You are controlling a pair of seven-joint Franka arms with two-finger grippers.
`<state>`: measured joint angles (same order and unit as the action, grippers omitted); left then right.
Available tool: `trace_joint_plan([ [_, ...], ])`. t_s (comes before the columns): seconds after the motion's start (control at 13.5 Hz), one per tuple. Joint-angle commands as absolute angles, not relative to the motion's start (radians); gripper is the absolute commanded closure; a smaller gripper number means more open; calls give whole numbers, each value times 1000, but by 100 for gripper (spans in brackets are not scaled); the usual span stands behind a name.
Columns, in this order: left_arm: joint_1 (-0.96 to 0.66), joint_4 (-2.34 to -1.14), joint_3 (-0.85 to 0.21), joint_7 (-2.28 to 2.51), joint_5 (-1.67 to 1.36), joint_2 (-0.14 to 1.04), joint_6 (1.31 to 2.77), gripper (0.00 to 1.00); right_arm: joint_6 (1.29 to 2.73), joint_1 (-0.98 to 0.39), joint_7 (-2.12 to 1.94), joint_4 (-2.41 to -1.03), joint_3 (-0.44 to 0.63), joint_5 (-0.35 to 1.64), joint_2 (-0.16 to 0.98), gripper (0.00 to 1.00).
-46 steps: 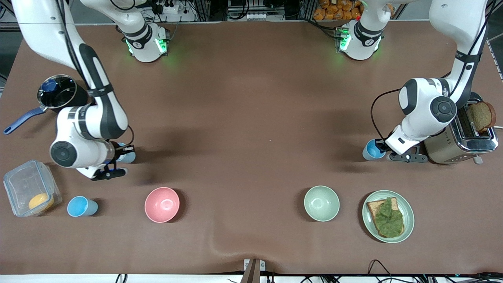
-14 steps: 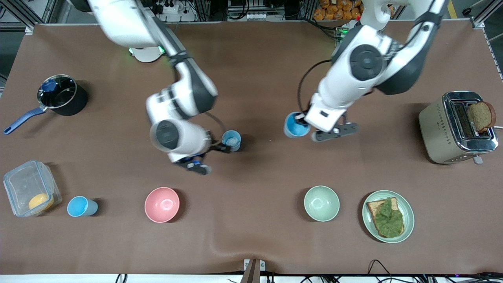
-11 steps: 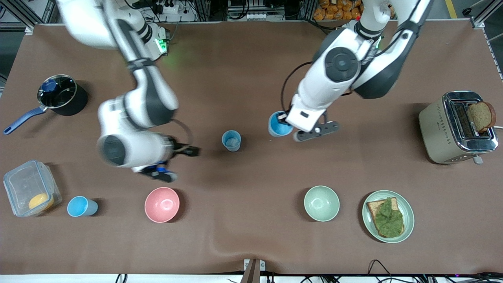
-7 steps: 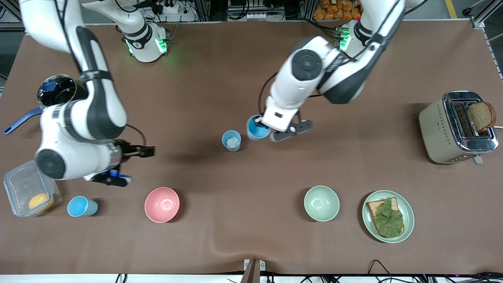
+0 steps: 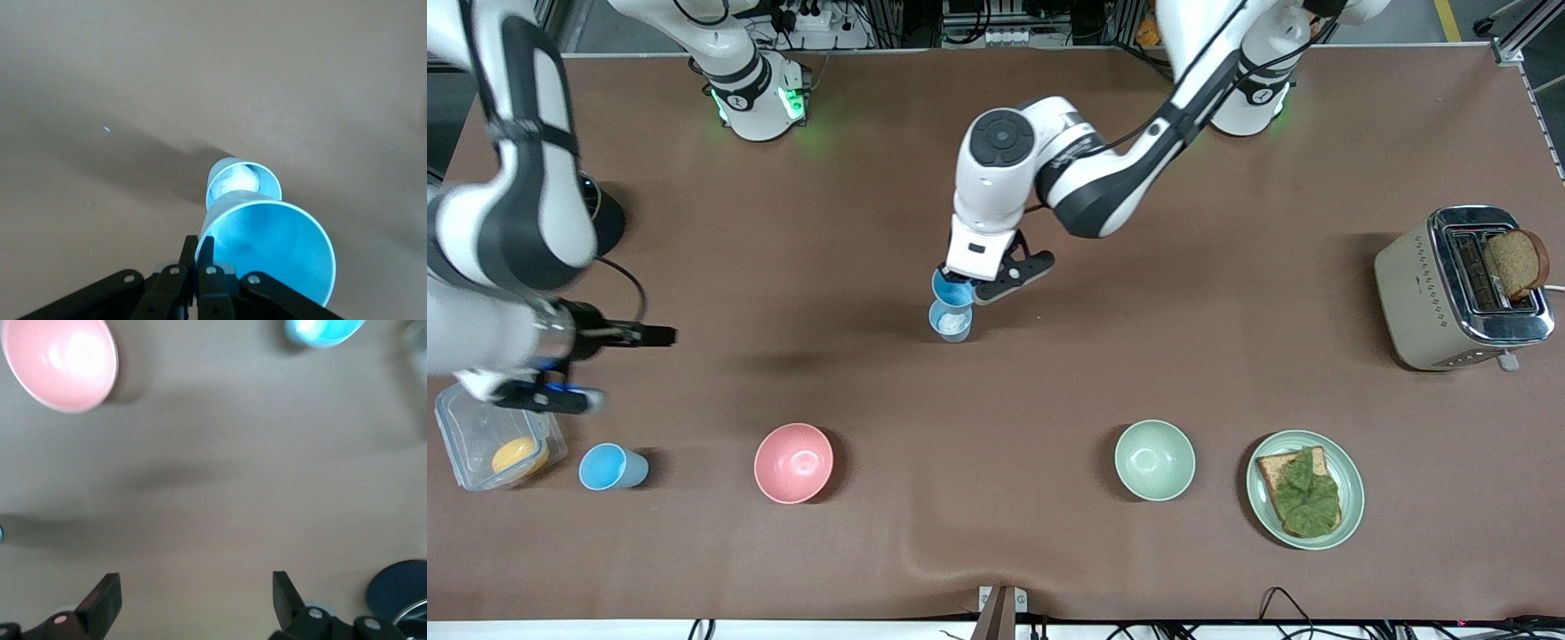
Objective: Stack blue cups with both arms
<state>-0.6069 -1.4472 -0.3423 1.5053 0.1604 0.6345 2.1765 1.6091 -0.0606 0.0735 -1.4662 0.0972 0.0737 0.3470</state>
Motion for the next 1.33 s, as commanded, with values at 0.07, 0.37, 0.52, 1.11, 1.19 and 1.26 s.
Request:
trace_joint_plan([
  [0.07, -731, -1404, -221, 1568, 190, 687, 2218, 100, 1704, 3, 83, -1692, 75, 46, 25, 0],
  [0.37, -739, -1404, -215, 1572, 192, 707, 2255, 100, 1538, 24, 83, -1637, 74, 23, -40, 0],
  [0.52, -739, -1404, -207, 1572, 192, 716, 2267, 100, 1485, 29, 83, -1609, 69, 25, -28, 0],
  [1.11, -726, -1407, -144, 1552, 221, 649, 2269, 0, 1496, 34, 72, -1543, 25, -1, 17, 0],
  [1.19, -707, -1416, -135, 1548, 250, 617, 2263, 0, 1497, 31, 69, -1542, 25, -3, 18, 0],
  [1.26, -675, -1422, -135, 1546, 255, 574, 2249, 0, 1497, 26, 69, -1542, 25, -5, 23, 0],
])
